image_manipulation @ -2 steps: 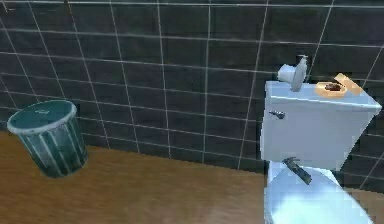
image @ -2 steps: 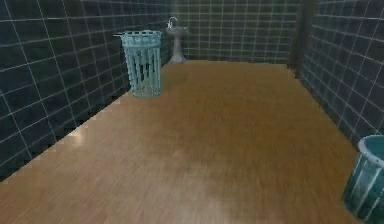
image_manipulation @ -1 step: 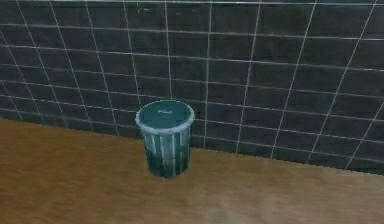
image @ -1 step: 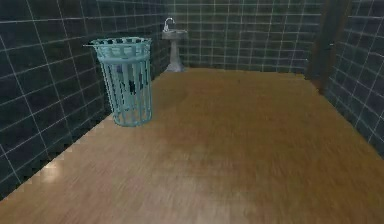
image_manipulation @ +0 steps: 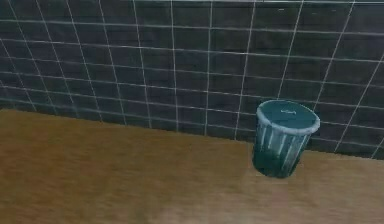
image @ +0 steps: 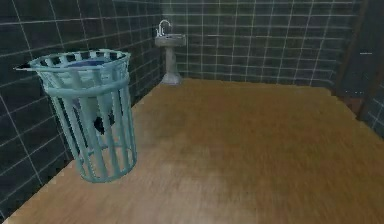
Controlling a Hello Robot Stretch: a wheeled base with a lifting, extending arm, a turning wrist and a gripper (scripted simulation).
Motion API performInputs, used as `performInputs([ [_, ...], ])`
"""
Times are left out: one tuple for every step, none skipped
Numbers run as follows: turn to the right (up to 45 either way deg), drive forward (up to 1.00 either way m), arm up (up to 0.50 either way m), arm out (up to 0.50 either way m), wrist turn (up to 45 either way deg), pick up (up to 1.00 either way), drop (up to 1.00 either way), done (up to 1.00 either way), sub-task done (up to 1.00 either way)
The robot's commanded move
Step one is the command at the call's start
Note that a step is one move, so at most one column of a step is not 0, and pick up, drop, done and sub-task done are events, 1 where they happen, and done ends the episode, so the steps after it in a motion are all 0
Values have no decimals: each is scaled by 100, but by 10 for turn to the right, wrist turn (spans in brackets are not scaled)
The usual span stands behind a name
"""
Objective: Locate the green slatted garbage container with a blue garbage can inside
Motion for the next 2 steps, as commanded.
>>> performInputs([
  [0, 80, 0, 0, 0, 0, 0, 0, 0],
  [-420, 0, 0, 0, 0, 0, 0, 0, 0],
])
